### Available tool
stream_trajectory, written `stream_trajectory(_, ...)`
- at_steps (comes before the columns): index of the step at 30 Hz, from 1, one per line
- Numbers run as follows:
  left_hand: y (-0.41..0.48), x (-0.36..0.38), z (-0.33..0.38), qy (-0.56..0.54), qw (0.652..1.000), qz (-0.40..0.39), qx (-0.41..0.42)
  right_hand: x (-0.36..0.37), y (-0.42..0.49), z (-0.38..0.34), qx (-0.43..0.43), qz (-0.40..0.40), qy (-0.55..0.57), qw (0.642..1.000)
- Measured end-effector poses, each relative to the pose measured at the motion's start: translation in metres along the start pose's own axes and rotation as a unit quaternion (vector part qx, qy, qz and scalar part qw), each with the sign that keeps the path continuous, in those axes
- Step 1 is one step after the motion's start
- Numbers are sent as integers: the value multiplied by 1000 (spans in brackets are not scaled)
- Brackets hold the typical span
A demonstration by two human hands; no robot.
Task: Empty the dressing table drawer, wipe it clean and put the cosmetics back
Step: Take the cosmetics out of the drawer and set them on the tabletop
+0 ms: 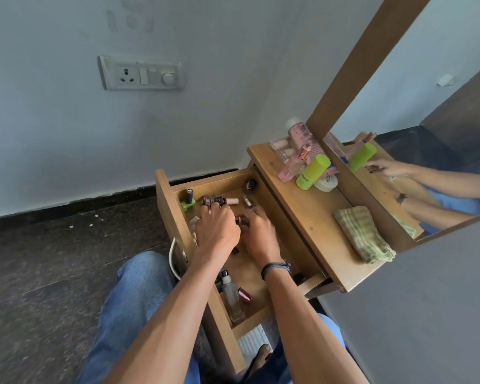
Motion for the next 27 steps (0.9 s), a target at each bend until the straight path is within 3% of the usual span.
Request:
stream_trajectory(4, 1, -5, -4, -34, 999, 41, -14, -12, -20, 5, 55, 77, 38, 995)
stream_trajectory(7, 2, -3, -3, -6, 1000, 27, -2, -38, -32, -3, 86, 127, 83, 985)
stream_trajectory(11, -2, 7, 1, 5, 999, -19, 32, -83, -42, -13, 51, 215, 189, 957)
stream_trajectory(15, -5, 15, 4, 57, 995, -52, 57, -119, -29, 2, 85, 308, 201, 926)
stream_trajectory(21, -4, 30, 0, 63, 989, -125, 49, -126, -1, 27, 174, 273, 181, 929)
stream_trajectory(27, -2, 38, -2, 96, 980, -168, 48, -121, 7, 33, 198, 267, 170, 928)
Point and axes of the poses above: each hand's wrist, its own y-axis towards the middle knuckle, its own x-axis out of the palm, z = x × y, the point moved 6 cm from there along y, towards the middle knuckle, and after that the axes turned 1 degree about -x, right-handed, at the moved point
